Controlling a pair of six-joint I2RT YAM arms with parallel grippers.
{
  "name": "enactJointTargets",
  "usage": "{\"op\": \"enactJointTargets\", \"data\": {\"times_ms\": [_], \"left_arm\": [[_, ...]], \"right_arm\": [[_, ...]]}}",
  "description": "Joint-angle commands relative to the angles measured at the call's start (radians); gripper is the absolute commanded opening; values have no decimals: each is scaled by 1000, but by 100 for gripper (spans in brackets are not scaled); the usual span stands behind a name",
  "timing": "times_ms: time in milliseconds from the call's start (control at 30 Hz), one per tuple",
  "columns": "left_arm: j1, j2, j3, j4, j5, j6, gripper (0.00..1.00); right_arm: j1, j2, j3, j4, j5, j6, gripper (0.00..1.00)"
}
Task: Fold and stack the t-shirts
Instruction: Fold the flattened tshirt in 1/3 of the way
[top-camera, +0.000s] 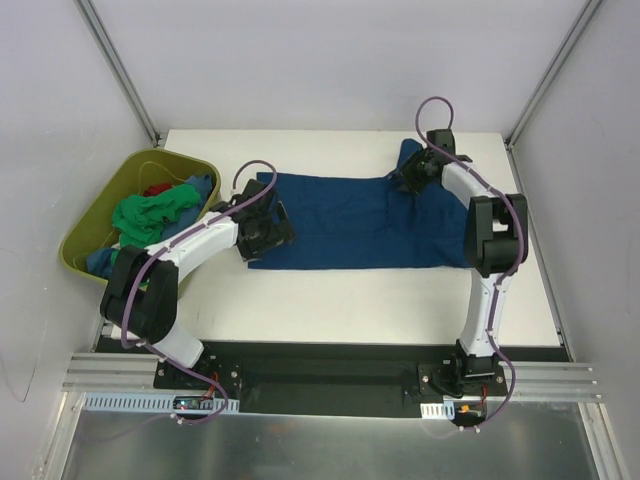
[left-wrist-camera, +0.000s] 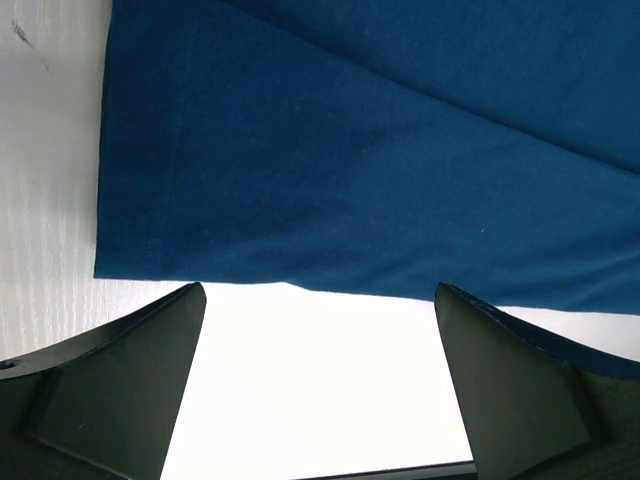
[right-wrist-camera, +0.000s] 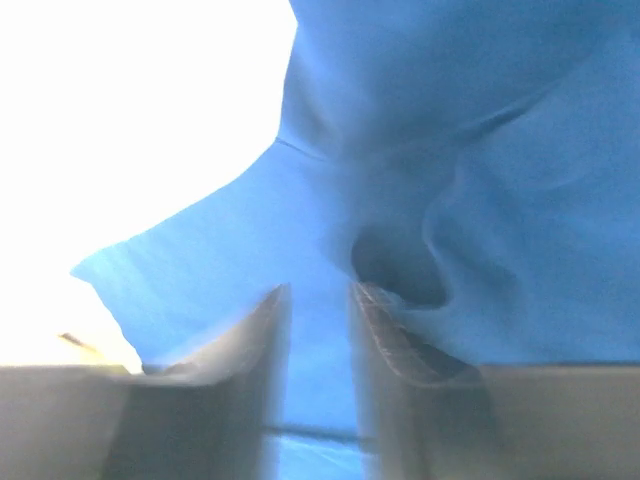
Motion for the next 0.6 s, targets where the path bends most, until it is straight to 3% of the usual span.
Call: {"op": "enactJointTargets", "data": {"times_ms": [0,67,100,367,567], "left_arm": [[-1,-90,-27,1,2,14,99],[-1,-115,-39,1,5,23,99],[-1,-138,-53,2,7,26,99],[-6,-118,-12,16,54,61,99],[-6,43,115,44,100,90,99]], "right_arm": [[34,54,95,147,-10,264,74],[46,14,86,117,12,234,88],[49,-11,63,101,19,206,99],[45,-369,-178,-157,157,-180,97],[-29,-520,-417,-242,190,-320,97]]}}
